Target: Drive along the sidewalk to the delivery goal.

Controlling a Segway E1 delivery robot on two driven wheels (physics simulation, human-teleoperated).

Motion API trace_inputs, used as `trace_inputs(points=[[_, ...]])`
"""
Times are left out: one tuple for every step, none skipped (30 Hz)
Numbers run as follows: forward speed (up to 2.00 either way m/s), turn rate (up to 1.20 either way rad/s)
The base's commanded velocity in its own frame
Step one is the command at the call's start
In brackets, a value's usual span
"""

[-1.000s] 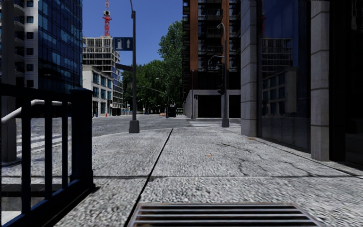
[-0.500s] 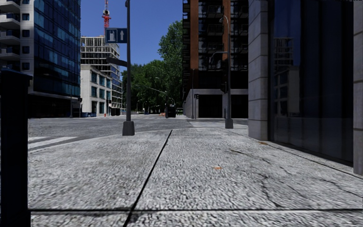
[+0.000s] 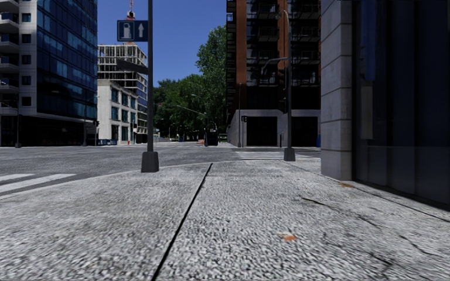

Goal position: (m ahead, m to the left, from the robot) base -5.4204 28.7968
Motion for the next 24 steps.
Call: trace_inputs(points=[[1.71,0.00],[1.71,0.00],[1.72,0.00],[1.72,0.00],[1.72,0.00],[1.72,0.00],[1.72,0.00],[1.72,0.00],[1.72,0.00],[1.72,0.00],[1.72,0.02],[1.72,0.02],[1.72,0.25],[1.72,0.42],[1.72,0.49],[1.72,0.50],[1.72,0.51],[1.72,0.57],[1.72,0.61],[1.72,0.64],[1.72,0.65],[1.72,0.65],[1.72,0.65],[1.72,0.65]])
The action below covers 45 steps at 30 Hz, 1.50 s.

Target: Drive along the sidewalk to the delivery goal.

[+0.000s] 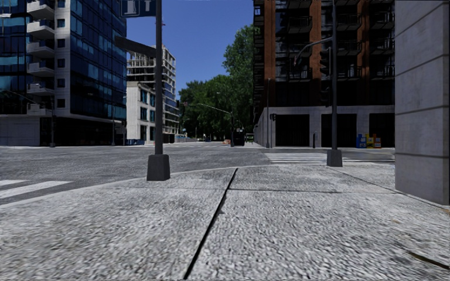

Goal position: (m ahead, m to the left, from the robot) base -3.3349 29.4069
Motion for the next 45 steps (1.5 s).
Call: trace_inputs(points=[[1.72,0.65],[1.72,0.65],[1.72,0.65],[1.72,0.65],[1.72,0.65],[1.72,0.65],[1.72,0.65],[1.72,0.65],[1.72,0.65],[1.72,0.65],[1.72,0.65],[1.72,0.65],[1.72,0.65],[1.72,0.65],[1.72,0.65],[1.72,0.65],[1.72,0.65],[1.72,0.65],[1.72,0.65],[1.72,0.65],[1.72,0.65],[1.72,0.65],[1.72,0.65],[1.72,0.65],[1.72,0.65],[1.72,0.65],[1.72,0.65],[1.72,0.65],[1.72,0.65],[1.72,0.65],[1.72,0.65],[1.72,0.65],[1.72,0.65],[1.72,0.65],[1.72,0.65],[1.72,0.65],[1.72,0.65],[1.72,0.65],[1.72,0.65],[1.72,0.65],[1.72,0.65],[1.72,0.65],[1.72,0.65],[1.72,0.65],[1.72,0.65]])
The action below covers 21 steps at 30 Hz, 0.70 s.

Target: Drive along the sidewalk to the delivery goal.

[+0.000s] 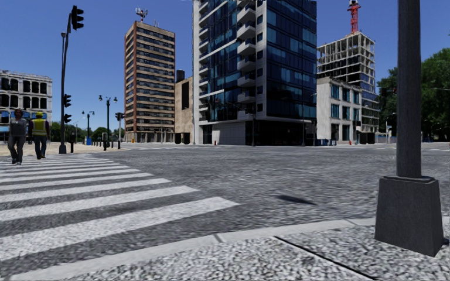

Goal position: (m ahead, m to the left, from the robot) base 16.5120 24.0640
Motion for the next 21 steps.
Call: trace_inputs(points=[[1.72,0.65],[1.72,0.65],[1.72,0.65],[1.72,0.65],[1.72,0.65],[1.72,0.65],[1.72,0.65],[1.72,0.65],[1.72,0.65],[1.72,0.65],[1.72,0.65],[1.72,0.65],[1.72,0.65],[1.72,0.65],[1.72,0.65],[1.72,0.65],[1.72,0.65],[1.72,0.65],[1.72,0.65],[1.72,0.65],[1.72,0.65]])
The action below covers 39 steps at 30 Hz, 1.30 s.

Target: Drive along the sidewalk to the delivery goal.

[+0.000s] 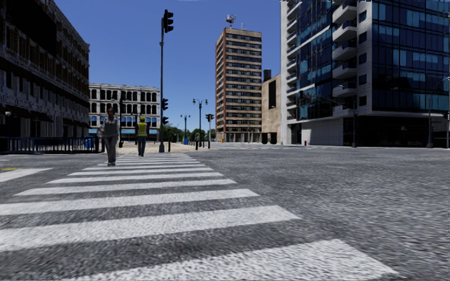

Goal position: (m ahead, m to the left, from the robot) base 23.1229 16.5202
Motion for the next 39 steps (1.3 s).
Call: trace_inputs(points=[[1.72,0.65],[1.72,0.65],[1.72,0.65],[1.72,0.65],[1.72,0.65],[1.72,0.65],[1.72,0.65],[1.72,0.65],[1.72,0.65],[1.72,0.64],[1.72,0.64],[1.72,0.00],[1.72,0.00],[1.72,0.00],[1.72,0.00],[1.72,0.00],[1.72,0.00],[1.72,0.00],[1.72,0.00],[1.72,0.00],[1.72,0.00],[1.72,0.00],[1.72,0.00],[1.72,-0.32],[1.72,-0.85],[1.72,0.00],[1.72,0.00],[1.72,0.00],[1.72,0.00],[1.72,0.00],[1.72,0.00],[1.72,0.00],[1.72,0.00],[1.72,0.00],[1.72,0.00],[1.72,0.00],[1.72,0.00],[1.72,0.00],[1.72,0.00]])
